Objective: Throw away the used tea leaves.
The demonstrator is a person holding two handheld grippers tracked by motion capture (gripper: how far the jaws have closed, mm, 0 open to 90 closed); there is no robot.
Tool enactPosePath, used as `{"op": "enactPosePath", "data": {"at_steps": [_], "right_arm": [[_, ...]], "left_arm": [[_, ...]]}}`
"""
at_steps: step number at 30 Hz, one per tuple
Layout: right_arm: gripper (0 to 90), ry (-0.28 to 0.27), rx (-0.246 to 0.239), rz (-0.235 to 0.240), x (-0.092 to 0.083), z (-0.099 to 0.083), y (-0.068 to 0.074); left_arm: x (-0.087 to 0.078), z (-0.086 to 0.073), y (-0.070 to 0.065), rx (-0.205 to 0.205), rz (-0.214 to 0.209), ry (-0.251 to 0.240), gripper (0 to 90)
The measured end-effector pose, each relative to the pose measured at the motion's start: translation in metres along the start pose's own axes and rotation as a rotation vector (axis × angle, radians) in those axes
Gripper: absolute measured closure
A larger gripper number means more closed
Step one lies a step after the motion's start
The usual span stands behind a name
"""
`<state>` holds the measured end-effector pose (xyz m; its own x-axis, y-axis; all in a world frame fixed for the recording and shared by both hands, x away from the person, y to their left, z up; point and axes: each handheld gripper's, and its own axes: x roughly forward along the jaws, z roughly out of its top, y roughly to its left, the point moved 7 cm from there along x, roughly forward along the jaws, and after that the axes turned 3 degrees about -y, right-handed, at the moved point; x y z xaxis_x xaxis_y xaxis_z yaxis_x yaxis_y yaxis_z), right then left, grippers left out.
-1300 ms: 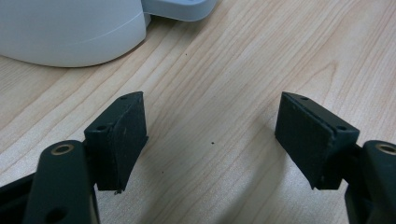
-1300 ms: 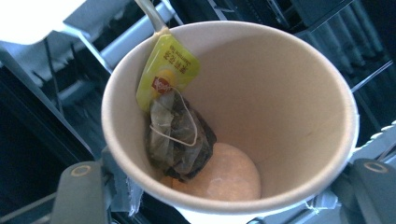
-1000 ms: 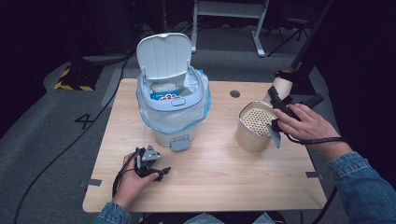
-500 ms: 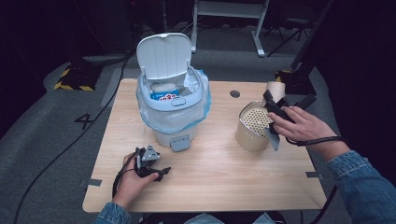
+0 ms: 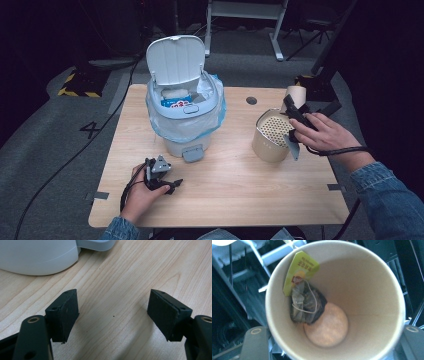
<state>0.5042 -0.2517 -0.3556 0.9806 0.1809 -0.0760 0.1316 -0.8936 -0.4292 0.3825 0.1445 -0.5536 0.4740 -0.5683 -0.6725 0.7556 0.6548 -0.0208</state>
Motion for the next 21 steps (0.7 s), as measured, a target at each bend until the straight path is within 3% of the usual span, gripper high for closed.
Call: {"op": "enactPosePath", "data": {"at_steps": [1, 2, 3, 4, 6, 9, 11, 14, 16, 17, 18, 19, 20, 21], "right_arm": [[31.7, 0.024, 0.011, 0.008, 0.000, -0.002, 0.000], [31.8, -0.009, -0.020, 0.020, 0.001, 0.004, 0.002], [31.8, -0.031, -0.013, 0.020, 0.002, 0.006, 0.004], [31.8, 0.001, 0.005, 0.026, 0.001, 0.003, 0.005], [31.8, -0.041, -0.027, 0.039, 0.002, 0.008, 0.009], [31.8, -0.015, -0.001, 0.044, 0.003, 0.004, 0.010], [31.7, -0.002, -0.013, 0.029, 0.003, 0.004, 0.007], [31.7, 0.066, 0.010, 0.000, 0.000, -0.002, 0.000], [31.9, 0.066, -0.036, 0.006, 0.001, 0.006, 0.002], [32.1, 0.147, 0.016, 0.009, -0.001, -0.003, 0.003], [32.2, 0.196, 0.005, 0.022, -0.001, -0.007, 0.004], [32.4, 0.184, -0.006, 0.004, -0.001, -0.008, 0.004], [32.4, 0.209, 0.013, 0.004, -0.002, -0.012, 0.003], [32.5, 0.212, -0.012, 0.029, -0.001, -0.010, 0.004]], "left_arm": [[0.000, 0.000, 0.000, -0.001, -0.001, 0.000, 25.2], [0.000, 0.000, 0.000, 0.000, 0.000, 0.000, 25.2], [0.000, 0.000, 0.000, 0.000, 0.000, 0.000, 25.2], [0.000, 0.000, 0.000, 0.000, 0.000, 0.000, 25.2], [0.000, 0.000, 0.000, -0.001, -0.001, 0.000, 25.2], [0.000, 0.000, 0.000, 0.000, 0.000, 0.000, 25.2], [0.000, 0.000, 0.000, 0.000, 0.000, 0.000, 25.2], [0.000, 0.000, 0.000, -0.001, 0.000, 0.000, 25.2], [0.000, 0.000, 0.000, 0.000, 0.000, 0.000, 25.2], [0.000, 0.000, 0.000, 0.000, 0.000, -0.001, 25.2], [0.000, 0.000, 0.000, 0.000, 0.000, 0.000, 25.2], [0.000, 0.000, 0.000, -0.001, 0.000, 0.000, 25.2], [0.000, 0.000, 0.000, -0.001, -0.001, 0.000, 25.2], [0.000, 0.000, 0.000, -0.001, -0.002, 0.000, 25.2]]}}
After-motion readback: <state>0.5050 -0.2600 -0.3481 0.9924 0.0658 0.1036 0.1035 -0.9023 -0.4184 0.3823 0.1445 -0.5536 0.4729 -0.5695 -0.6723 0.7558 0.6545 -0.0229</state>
